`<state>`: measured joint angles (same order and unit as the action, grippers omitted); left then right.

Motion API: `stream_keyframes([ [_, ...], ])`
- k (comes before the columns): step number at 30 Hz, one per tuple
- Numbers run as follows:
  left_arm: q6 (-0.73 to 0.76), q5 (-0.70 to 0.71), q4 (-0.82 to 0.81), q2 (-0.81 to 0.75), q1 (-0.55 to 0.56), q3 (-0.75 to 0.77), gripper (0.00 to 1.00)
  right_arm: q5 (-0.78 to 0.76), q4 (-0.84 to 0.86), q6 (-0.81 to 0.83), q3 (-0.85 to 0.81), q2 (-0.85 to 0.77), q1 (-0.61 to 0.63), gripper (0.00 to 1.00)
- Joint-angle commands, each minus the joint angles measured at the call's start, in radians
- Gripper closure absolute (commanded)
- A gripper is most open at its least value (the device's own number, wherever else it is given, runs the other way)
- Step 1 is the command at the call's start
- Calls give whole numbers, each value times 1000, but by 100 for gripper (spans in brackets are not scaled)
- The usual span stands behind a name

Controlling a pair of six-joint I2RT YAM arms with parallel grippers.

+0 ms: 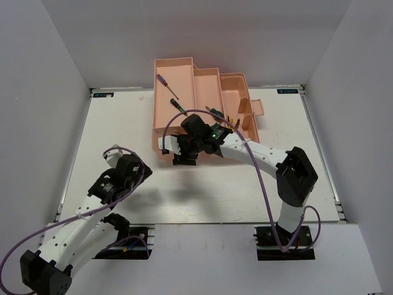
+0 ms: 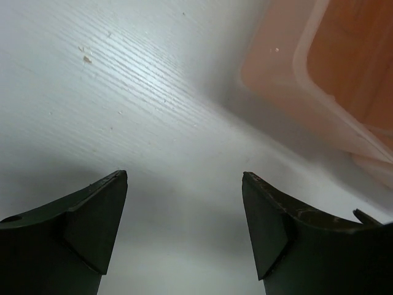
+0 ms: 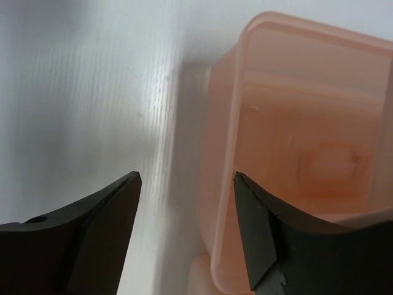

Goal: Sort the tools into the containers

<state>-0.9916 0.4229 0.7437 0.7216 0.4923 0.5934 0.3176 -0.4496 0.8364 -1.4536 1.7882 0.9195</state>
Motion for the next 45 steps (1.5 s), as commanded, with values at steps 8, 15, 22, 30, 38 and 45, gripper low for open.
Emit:
stream_keyframes([
  [8, -120, -171, -121, 27, -1, -93, 12, -198, 166, -27, -73, 118, 55, 38],
  [15, -102, -263, -268, 24, -1, -182, 48, -235, 229, 6, -71, 174, 51, 59],
  [22, 4, -357, -444, 15, -1, -271, 65, -229, 190, 26, -94, 165, 55, 100],
  [30, 96, -493, -858, 143, -1, -412, 32, -210, 101, -14, -181, 82, 51, 100],
  [38, 145, -504, -1011, 315, -1, -405, 78, -221, 17, -89, -297, 5, 44, 100],
  [45, 94, -426, -982, 331, -20, -396, 87, -241, -9, -134, -332, -36, 36, 100],
])
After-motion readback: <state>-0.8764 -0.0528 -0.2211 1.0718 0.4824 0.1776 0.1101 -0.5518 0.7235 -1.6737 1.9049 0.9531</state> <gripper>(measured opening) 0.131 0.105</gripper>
